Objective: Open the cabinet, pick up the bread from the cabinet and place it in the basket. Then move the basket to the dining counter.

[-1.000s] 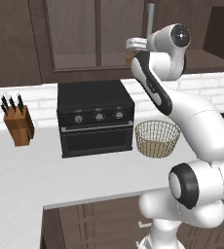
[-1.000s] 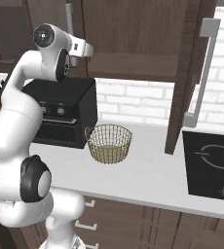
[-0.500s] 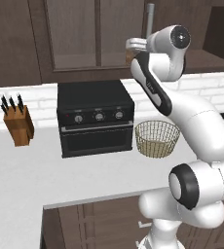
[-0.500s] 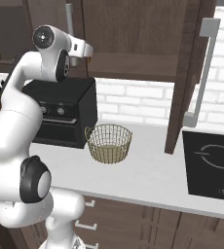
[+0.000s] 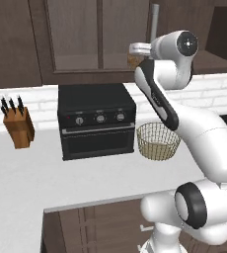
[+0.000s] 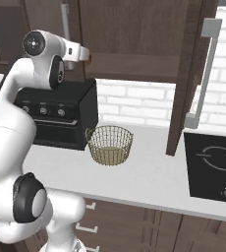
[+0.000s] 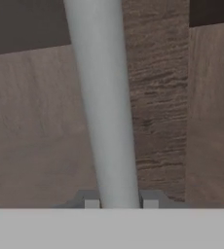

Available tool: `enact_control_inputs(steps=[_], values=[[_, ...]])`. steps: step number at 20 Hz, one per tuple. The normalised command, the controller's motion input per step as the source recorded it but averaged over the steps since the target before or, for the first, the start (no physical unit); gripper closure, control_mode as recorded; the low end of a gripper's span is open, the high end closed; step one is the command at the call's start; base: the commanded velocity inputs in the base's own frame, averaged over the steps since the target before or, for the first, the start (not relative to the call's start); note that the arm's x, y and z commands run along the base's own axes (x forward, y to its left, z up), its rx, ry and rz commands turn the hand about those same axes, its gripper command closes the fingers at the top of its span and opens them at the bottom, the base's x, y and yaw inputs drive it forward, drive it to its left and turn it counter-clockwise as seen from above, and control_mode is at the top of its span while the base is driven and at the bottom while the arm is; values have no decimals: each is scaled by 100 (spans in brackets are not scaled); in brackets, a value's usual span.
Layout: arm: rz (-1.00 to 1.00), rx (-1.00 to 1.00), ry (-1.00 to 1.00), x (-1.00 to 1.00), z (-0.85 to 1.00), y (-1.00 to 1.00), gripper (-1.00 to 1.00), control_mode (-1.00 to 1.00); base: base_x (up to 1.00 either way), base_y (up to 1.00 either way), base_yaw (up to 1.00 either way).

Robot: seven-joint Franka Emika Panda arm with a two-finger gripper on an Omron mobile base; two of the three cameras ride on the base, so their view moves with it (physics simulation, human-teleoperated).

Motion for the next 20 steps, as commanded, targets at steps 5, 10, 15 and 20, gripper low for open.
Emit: enact_control_inputs(steps=[5,10,15,20], values=[[0,-1,0,-100,35,1,100,-100,0,0,0],[0,-3,0,-100,51,0,100,-100,0,0,0],[0,-2,0,-100,61,4,100,-100,0,0,0],[0,-3,0,-100,54,16,100,-100,0,0,0]])
